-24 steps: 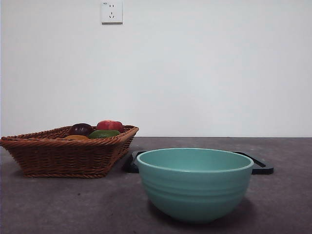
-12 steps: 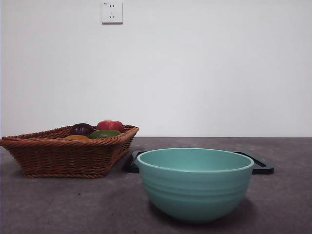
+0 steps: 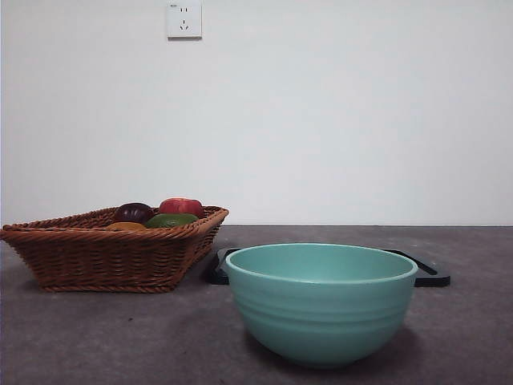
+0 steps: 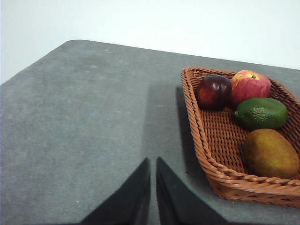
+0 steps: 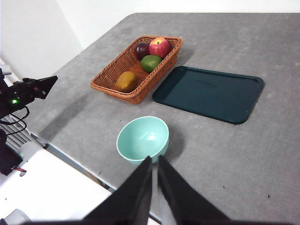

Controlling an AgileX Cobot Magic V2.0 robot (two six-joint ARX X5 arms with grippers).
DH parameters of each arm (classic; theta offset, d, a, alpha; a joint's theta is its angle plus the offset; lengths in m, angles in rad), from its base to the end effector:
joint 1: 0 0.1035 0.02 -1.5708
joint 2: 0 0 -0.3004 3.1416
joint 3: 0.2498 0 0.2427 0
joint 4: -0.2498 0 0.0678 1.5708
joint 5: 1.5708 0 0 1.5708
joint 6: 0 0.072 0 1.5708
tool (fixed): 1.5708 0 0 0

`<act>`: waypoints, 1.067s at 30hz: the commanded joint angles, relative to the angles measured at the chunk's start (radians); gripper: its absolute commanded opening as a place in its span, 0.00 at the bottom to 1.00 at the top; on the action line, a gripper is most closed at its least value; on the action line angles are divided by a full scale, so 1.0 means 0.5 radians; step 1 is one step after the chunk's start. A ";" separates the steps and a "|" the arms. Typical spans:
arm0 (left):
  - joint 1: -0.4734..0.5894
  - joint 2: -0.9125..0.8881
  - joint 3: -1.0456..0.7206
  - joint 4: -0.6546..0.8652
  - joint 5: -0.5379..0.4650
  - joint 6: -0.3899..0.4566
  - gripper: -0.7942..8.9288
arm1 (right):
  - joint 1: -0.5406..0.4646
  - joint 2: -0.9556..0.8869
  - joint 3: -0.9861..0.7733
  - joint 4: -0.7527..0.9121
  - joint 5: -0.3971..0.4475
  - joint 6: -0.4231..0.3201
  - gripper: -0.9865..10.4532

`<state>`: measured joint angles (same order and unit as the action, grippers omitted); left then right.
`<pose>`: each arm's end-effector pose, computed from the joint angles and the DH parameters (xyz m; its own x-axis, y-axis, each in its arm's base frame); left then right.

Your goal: Pick up the wifruite, put it on the bowl, pick up the plate, put it on desk

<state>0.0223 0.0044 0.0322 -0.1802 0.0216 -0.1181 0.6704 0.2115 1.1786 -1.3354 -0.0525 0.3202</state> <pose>0.0912 0.0005 0.1501 0.9884 0.0004 -0.1518 -0.0188 0.9926 -0.1197 -0.0488 -0.0339 0.3439 0.6974 0.6200 -0.3595 -0.5365 0.7843 0.3116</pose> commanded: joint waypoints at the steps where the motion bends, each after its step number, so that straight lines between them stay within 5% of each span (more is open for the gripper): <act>1: -0.001 -0.002 -0.041 -0.016 -0.014 0.017 0.10 | -0.032 0.002 0.024 -0.092 0.017 -0.082 0.10; 9: 0.000 -0.002 -0.041 -0.015 -0.013 0.017 0.10 | -0.580 -0.125 -0.460 0.664 0.005 -0.536 0.10; 18: -0.001 -0.002 -0.041 -0.015 -0.014 0.017 0.10 | -1.059 -0.370 -1.395 1.754 0.002 -0.657 0.10; 32: 0.000 -0.002 -0.041 -0.015 -0.014 0.017 0.10 | -1.169 -0.415 -2.235 2.524 0.016 -0.658 0.10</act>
<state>0.0223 0.0044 0.0322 -0.1802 0.0216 -0.1181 0.0891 0.0074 0.0650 -0.0883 -0.0483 -0.0010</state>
